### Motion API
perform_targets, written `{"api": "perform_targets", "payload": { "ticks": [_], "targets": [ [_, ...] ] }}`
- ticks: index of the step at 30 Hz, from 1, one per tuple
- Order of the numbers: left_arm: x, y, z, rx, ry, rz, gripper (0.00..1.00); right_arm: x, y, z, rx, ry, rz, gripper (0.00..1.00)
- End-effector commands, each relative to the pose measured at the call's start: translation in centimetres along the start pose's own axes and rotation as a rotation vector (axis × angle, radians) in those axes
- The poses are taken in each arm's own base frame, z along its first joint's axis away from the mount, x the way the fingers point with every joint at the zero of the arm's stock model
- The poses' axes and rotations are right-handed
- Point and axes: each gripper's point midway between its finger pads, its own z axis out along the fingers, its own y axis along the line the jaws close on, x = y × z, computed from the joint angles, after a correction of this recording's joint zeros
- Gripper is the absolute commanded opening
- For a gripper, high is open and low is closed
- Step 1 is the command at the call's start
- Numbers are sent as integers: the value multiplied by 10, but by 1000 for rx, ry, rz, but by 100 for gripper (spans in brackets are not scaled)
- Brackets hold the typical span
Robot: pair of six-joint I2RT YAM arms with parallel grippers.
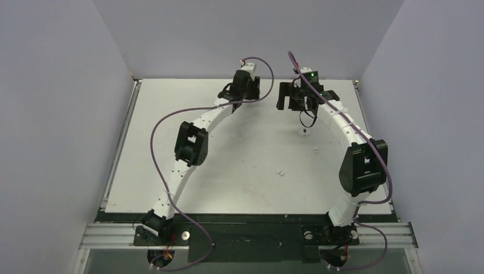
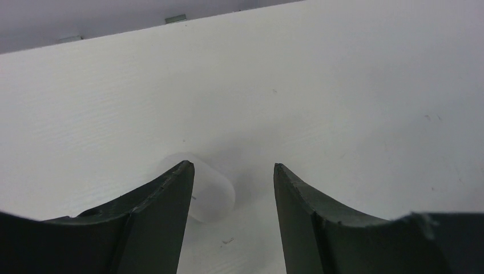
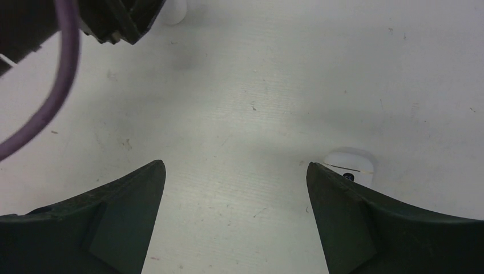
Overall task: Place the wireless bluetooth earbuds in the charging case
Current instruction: Move the charging case to the center of the board.
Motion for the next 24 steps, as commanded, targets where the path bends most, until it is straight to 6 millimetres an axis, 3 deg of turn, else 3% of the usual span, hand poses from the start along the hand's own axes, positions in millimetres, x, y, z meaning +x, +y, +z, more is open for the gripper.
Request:
{"api": "perform_targets", "payload": {
  "ticks": [1, 6, 8, 13, 16, 21, 24],
  "targets": [
    [-34, 7, 6, -168, -183, -125, 52, -16, 6, -27, -2, -77, 6, 90],
    [-37, 36, 1, -368, -250, -140, 51, -11, 7, -38, -8, -81, 10, 90],
    [-40, 37, -2, -404, -277, -151, 51, -11, 6, -42, -7, -84, 9, 89],
    [-24, 34, -8, -438, -218, -263, 51, -11, 5, -49, 3, -83, 1, 89],
    [-6, 33, -2, -406, -151, -341, 51, -9, 2, -54, 16, -83, -14, 90],
    [11, 13, 12, -284, -66, -394, 51, -1, -1, -62, 29, -70, -29, 90],
    [22, 19, 14, -293, -36, -444, 51, 3, -5, -66, 44, -64, -32, 90]
  ]
}}
